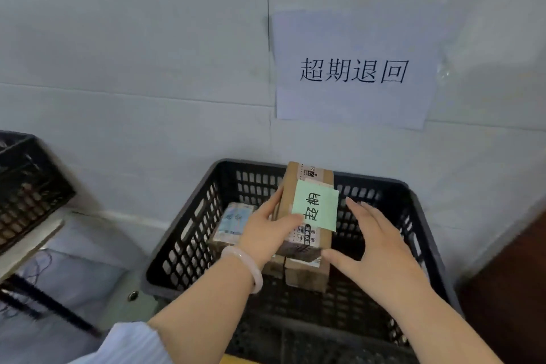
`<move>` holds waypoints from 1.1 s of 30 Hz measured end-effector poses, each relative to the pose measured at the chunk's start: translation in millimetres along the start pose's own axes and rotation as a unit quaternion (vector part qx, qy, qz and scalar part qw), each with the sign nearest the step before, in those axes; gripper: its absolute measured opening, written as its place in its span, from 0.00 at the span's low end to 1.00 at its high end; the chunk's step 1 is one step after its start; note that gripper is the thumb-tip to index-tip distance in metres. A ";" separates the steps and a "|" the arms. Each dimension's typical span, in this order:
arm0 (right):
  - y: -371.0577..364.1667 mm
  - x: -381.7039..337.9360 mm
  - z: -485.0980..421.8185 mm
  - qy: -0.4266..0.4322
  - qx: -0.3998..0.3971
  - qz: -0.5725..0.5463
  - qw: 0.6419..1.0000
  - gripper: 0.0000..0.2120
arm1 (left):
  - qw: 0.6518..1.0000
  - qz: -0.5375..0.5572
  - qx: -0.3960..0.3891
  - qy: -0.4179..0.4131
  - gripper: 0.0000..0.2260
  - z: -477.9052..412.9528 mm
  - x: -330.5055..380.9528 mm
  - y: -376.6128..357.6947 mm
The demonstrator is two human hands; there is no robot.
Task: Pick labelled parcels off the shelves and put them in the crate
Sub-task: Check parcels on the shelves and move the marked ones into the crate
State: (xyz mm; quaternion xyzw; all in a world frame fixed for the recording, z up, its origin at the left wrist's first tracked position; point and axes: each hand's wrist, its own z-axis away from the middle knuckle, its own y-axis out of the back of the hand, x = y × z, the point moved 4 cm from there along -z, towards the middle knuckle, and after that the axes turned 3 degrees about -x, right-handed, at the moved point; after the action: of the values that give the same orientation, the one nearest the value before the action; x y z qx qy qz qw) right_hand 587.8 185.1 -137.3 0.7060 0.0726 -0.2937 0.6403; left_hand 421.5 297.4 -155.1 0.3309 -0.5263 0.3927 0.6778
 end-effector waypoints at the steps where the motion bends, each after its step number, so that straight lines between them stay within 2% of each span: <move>1: 0.8 7.8 -0.3 -0.019 0.006 0.000 1.000 0.47 | 1.000 -0.003 -0.021 0.016 0.31 -8.8 -5.0 -8.8; 6: -0.2 37.9 2.2 -0.075 -0.001 0.022 0.997 0.46 | 0.992 -0.017 -0.099 0.074 0.30 -51.6 -23.8 -48.0; 13: -1.7 69.3 1.1 -0.111 0.052 -0.008 0.992 0.43 | 0.972 -0.024 -0.175 0.152 0.30 -86.3 -55.6 -112.9; 18: -11.9 80.9 -3.4 -0.113 0.060 -0.012 0.992 0.40 | 0.967 -0.012 -0.171 0.190 0.43 -108.2 -89.4 -138.1; 21: -16.5 85.9 -7.9 -0.109 0.055 -0.028 0.992 0.39 | 0.965 -0.010 -0.157 0.209 0.40 -116.1 -103.1 -147.7; 26: -22.6 91.3 -11.6 -0.105 0.046 -0.034 0.993 0.39 | 0.962 -0.065 -0.168 0.204 0.32 -117.4 -107.0 -157.1; 29: -25.5 92.9 -12.7 -0.101 0.032 -0.031 0.994 0.39 | 0.958 -0.089 -0.160 0.222 0.39 -121.7 -114.0 -161.9; 33: -25.0 93.0 -12.9 -0.096 0.016 -0.037 0.995 0.38 | 0.954 -0.151 -0.164 0.202 0.32 -125.2 -111.7 -165.0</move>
State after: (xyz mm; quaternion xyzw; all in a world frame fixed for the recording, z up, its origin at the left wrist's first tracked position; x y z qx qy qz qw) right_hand 656.0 176.1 -206.0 0.6816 0.0319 -0.3849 0.6215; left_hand 608.2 306.7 -298.0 0.2050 -0.3797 0.2529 0.8659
